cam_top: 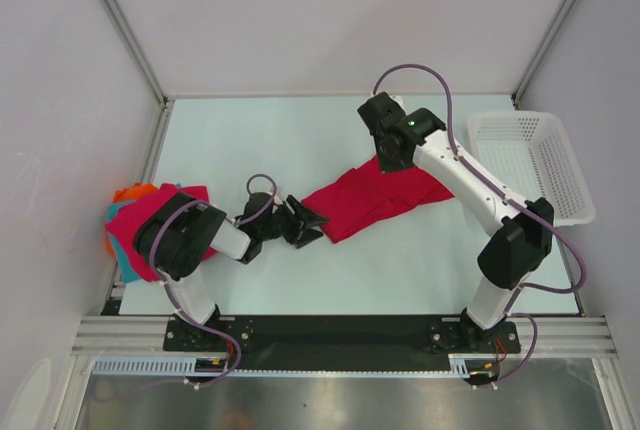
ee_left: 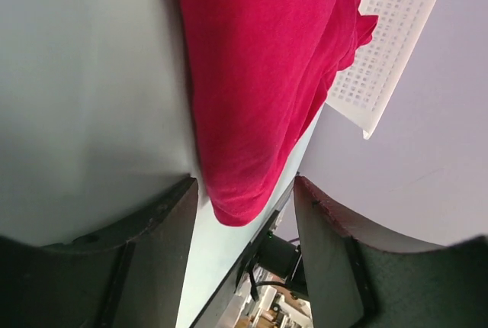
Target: Fold and stack the t-shirts
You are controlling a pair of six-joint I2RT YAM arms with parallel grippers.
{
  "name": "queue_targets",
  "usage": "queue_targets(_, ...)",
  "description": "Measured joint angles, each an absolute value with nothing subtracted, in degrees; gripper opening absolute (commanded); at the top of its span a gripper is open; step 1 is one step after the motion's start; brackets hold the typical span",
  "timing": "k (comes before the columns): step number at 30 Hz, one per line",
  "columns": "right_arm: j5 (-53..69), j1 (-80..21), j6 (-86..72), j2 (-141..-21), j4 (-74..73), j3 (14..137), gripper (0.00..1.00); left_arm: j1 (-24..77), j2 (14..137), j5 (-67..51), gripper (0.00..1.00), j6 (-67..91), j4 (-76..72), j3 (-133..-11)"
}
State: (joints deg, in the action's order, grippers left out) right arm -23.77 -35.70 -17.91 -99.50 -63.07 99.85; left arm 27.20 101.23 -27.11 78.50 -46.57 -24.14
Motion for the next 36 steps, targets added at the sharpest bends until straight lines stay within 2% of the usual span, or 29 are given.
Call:
queue_targets(11, -24.7, -34.5, -17.9, -95.2, -64.7, 98.9, 0.31, 27.3, 101.1, -22.7, 0.59, 76.0, -36.6, -31.2)
queue_targets(14, -24.8, -34.5, -17.9, -94.4, -64.9, 98.5, 0.31, 27.3, 101.0, -22.0, 0.47, 75.2, -34.7, -32.4)
queue_targets(15, -24.8, -34.5, -17.9, -94.1, -64.9, 98.5, 0.31, 27.3, 100.9, -21.6, 0.35, 74.9, -34.1, -32.6)
queue_targets(17, -24.8, -34.5, -17.9, -93.7, -64.9, 98.5, 0.31, 27.3, 100.6, -21.2, 0.21, 74.3, -32.9, -32.7)
queue_targets(23, -24.7, -34.5, -17.9, -92.4, -64.9, 97.8, 0.31, 27.3, 97.1, -19.6, 0.08, 72.3, -28.9, -32.7)
queue_targets(30, -24.7, -34.5, -17.9, -89.4, -64.8, 95.2, 0.31, 27.3, 89.3, -17.1, 0.06, 68.4, -22.0, -33.3)
queue_targets(36, -24.0, -34.5, -18.3, -86.9, -63.8, 91.5, 0.31, 27.2, 77.0, -14.0, 0.08, 63.8, -10.6, -33.5)
